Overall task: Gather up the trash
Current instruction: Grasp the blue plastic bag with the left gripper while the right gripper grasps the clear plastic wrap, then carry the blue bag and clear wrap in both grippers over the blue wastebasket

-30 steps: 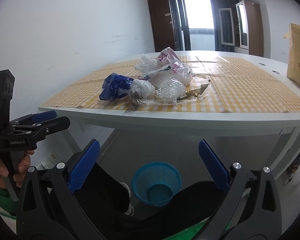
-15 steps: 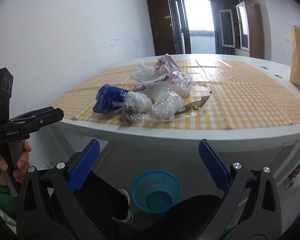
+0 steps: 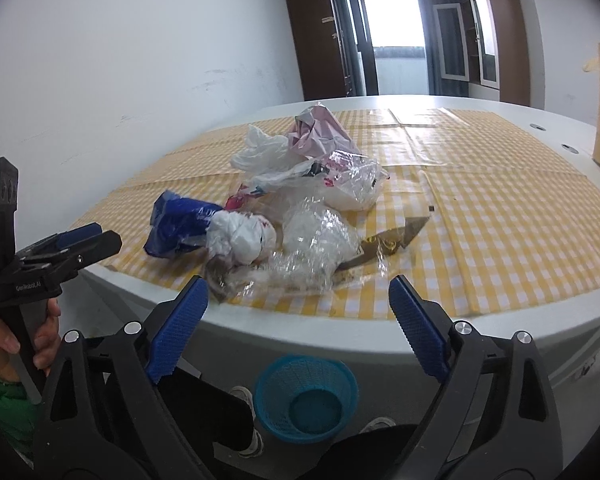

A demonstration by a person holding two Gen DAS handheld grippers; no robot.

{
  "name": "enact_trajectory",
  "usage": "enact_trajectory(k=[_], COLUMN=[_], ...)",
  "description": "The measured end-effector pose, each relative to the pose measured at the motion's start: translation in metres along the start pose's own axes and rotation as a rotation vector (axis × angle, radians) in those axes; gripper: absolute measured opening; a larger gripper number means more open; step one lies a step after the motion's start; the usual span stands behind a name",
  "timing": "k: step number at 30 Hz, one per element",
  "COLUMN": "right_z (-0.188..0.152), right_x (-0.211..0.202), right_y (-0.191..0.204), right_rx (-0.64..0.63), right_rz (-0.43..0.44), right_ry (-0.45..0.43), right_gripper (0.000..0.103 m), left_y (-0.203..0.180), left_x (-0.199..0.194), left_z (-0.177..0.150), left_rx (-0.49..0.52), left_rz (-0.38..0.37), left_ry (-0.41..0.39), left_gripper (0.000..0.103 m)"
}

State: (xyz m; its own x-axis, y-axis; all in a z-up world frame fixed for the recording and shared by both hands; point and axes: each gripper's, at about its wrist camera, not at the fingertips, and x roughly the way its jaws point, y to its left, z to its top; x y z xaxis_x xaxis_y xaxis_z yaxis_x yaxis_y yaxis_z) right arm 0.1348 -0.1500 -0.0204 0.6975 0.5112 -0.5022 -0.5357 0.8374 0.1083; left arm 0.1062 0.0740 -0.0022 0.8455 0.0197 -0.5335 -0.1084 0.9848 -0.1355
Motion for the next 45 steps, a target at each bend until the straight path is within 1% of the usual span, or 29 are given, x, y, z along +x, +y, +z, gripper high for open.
enact_trajectory(k=[3, 5, 8, 13, 15, 16, 17, 19, 20, 21, 23, 24, 27, 31, 38, 45], right_z=[0.012, 0.019, 0.024, 0.025, 0.025, 0.024, 0.024, 0.024, 0.024, 0.024, 0.027, 0.03, 0.038, 0.044, 0.037, 0.034], right_x=[0.019, 0.031, 0.046, 0.063, 0.071, 0.073, 0.074, 0.075, 0.074, 0.074, 0.072, 0.071, 0.063, 0.048, 0.024, -0.013], right_y=[-0.002, -0.002, -0.004, -0.01, -0.011, -0.011, -0.012, -0.013, -0.013, -0.013, -0.013, -0.015, -0.019, -0.024, -0.03, -0.021], right_rx=[-0.003, -0.002, -0.003, 0.012, 0.009, 0.008, 0.006, 0.003, -0.001, -0.004, -0.008, -0.008, -0.006, 0.003, 0.06, 0.063], right_rz=[-0.003, -0.009, -0.024, -0.036, -0.041, -0.041, -0.038, -0.035, -0.033, -0.035, -0.046, -0.053, -0.074, -0.079, -0.057, -0.041], right_ry=[0.026, 0.044, 0.07, 0.108, 0.125, 0.131, 0.135, 0.14, 0.142, 0.142, 0.134, 0.128, 0.109, 0.083, 0.045, -0.015], right_gripper=[0.081, 0.078, 0.075, 0.063, 0.061, 0.06, 0.059, 0.057, 0.056, 0.053, 0.05, 0.049, 0.047, 0.047, 0.047, 0.047], left_y=[0.004, 0.009, 0.016, 0.014, 0.012, 0.01, 0.009, 0.009, 0.009, 0.009, 0.01, 0.011, 0.013, 0.012, 0.007, -0.004], left_x=[0.01, 0.018, 0.035, 0.05, 0.055, 0.058, 0.061, 0.066, 0.066, 0.066, 0.065, 0.063, 0.056, 0.045, 0.025, -0.014], left_z=[0.004, 0.006, 0.008, 0.007, 0.008, 0.008, 0.009, 0.009, 0.01, 0.01, 0.014, 0.016, 0.022, 0.028, 0.028, 0.023], left_rx=[0.006, -0.008, -0.035, 0.0, 0.018, 0.027, 0.035, 0.035, 0.034, 0.034, 0.019, 0.005, -0.018, -0.029, -0.056, -0.061], left_rz=[0.018, 0.022, 0.014, 0.001, -0.006, -0.009, -0.013, -0.016, -0.026, -0.03, -0.029, -0.03, -0.029, -0.023, -0.019, -0.04], left_ry=[0.003, 0.011, 0.064, 0.094, 0.1, 0.11, 0.12, 0.13, 0.133, 0.13, 0.115, 0.101, 0.071, 0.041, 0.001, -0.048], left_gripper=[0.097, 0.097, 0.097, 0.097, 0.096, 0.088, 0.077, 0.071, 0.065, 0.065, 0.053, 0.053, 0.046, 0.045, 0.044, 0.043])
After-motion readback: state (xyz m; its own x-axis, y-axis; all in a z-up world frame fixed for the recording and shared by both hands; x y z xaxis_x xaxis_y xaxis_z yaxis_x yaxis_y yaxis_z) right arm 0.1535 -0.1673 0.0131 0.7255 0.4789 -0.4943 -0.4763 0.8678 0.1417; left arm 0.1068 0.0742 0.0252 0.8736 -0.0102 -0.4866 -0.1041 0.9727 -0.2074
